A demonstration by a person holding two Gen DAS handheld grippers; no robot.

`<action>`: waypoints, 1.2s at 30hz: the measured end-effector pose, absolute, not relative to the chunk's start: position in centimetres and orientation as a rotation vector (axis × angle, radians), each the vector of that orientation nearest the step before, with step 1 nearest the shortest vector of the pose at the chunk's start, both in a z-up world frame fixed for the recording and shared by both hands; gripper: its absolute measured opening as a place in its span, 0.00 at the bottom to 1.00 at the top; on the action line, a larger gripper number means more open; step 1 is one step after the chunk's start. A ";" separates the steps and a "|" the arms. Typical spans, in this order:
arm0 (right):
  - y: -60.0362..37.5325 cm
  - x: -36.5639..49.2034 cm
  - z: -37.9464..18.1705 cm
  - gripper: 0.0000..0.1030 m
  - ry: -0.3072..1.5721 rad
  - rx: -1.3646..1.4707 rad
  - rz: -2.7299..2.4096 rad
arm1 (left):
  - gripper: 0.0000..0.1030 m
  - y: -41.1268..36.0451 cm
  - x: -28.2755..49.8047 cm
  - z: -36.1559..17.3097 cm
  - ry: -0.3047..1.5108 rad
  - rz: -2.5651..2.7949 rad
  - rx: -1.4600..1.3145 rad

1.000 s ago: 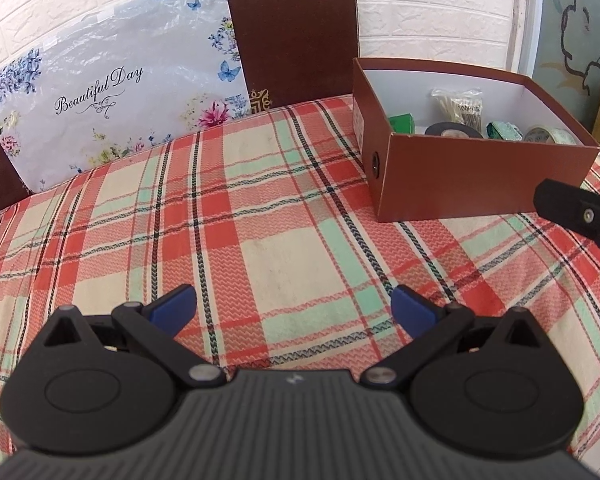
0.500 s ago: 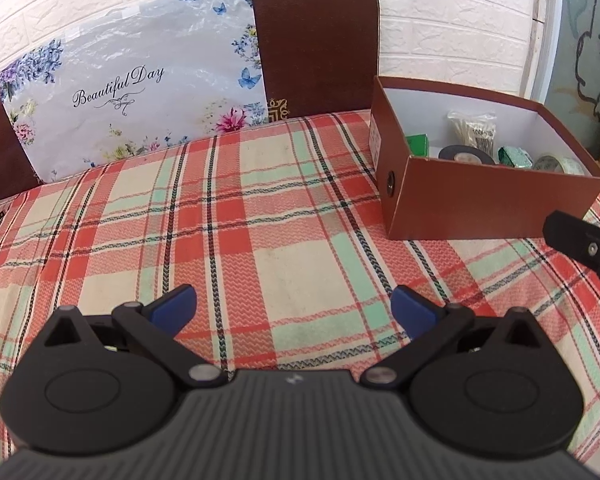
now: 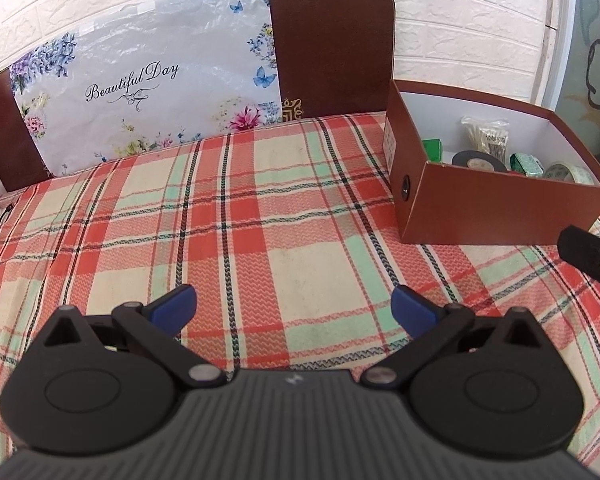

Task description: Organize objects

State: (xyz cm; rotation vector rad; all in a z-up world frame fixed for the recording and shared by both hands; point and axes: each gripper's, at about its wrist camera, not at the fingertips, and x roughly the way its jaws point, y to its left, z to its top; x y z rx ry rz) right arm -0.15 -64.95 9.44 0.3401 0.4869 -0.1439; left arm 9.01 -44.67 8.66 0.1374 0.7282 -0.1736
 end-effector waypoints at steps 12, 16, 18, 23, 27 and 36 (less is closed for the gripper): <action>-65.1 -0.2 9.5 1.00 0.482 0.339 -0.150 | 1.00 -45.2 8.9 8.6 0.755 -0.208 0.149; -65.1 -0.2 9.5 1.00 0.483 0.338 -0.155 | 1.00 -45.2 9.0 8.5 0.768 -0.210 0.139; -65.1 -0.1 9.5 1.00 0.487 0.337 -0.155 | 1.00 -45.1 9.1 8.4 0.776 -0.211 0.133; -64.9 0.0 9.5 1.00 0.492 0.331 -0.152 | 1.00 -45.1 9.2 8.3 0.790 -0.213 0.129; -64.9 0.0 9.4 1.00 0.495 0.330 -0.151 | 1.00 -44.9 9.3 8.3 0.797 -0.214 0.122; -64.9 0.1 9.3 1.00 0.498 0.332 -0.151 | 1.00 -45.2 9.2 8.1 0.800 -0.217 0.129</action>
